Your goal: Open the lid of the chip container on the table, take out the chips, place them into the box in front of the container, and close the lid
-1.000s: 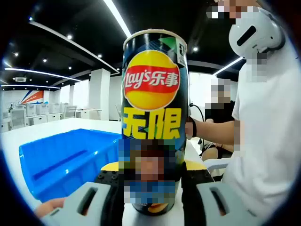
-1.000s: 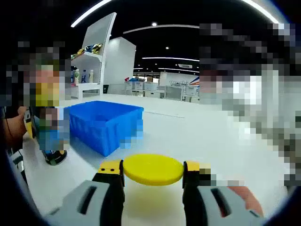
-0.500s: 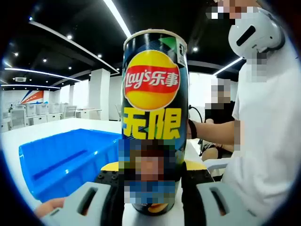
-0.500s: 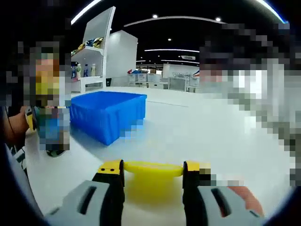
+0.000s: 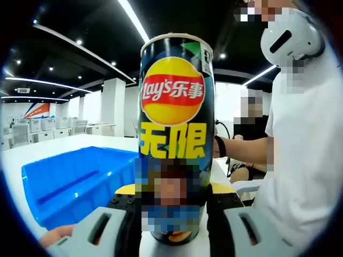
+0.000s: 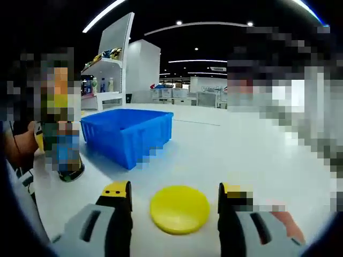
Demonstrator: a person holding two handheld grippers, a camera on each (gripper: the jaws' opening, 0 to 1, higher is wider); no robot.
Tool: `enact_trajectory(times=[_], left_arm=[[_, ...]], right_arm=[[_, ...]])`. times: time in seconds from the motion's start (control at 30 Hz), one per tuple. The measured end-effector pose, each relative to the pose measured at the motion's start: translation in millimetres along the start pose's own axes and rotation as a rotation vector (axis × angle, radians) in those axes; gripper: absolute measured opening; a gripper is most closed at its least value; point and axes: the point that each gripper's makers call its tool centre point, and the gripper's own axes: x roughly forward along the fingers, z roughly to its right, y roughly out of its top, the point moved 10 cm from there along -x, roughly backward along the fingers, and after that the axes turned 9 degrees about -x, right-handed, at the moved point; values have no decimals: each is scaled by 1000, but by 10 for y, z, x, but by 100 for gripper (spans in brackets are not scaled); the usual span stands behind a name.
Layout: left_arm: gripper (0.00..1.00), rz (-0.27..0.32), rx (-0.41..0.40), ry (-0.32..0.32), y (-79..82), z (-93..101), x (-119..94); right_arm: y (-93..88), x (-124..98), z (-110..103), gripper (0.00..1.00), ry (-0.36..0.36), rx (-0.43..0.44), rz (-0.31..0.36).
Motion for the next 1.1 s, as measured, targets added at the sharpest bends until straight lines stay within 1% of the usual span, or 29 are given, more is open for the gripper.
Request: enact_trajectory(times=[0.03,0.1,0.17,0.23,0.3,0.43,0.63,0.8,0.97,1.03,1.1], left_arm=[[47,0,0,0,0,-1,0],[47,1,-2,0,1,-3,-1],[47,3,-16,-7,-5,-11,-4],[47,3,-19,-7,-10,-9,-5],[47,6,-22,-6,-14,-8,-5],[47,12,-7,0,-25,3,-9],[48,12,-23,-2,-30,-2,-19],[54,20,-36,-11,-21,2,-19],[54,51,-41,-14,29,2,-20],[54,62,-38,-15,52,10,-15],[54,66,-36,-15,68,13,-9]], right_arm=[[21,-1,-8,63,15,28,14],[46,-12,-3,63,16,34,31],[53,-9,7,61,16,33,33],[48,-1,9,59,34,71,44],[42,2,3,59,33,77,47],[31,12,-23,59,33,64,40],[30,18,-18,60,36,74,45],[36,30,-28,60,43,73,44],[28,41,-42,59,52,66,39],[21,45,-47,58,55,54,26],[25,42,-41,56,46,45,26]])
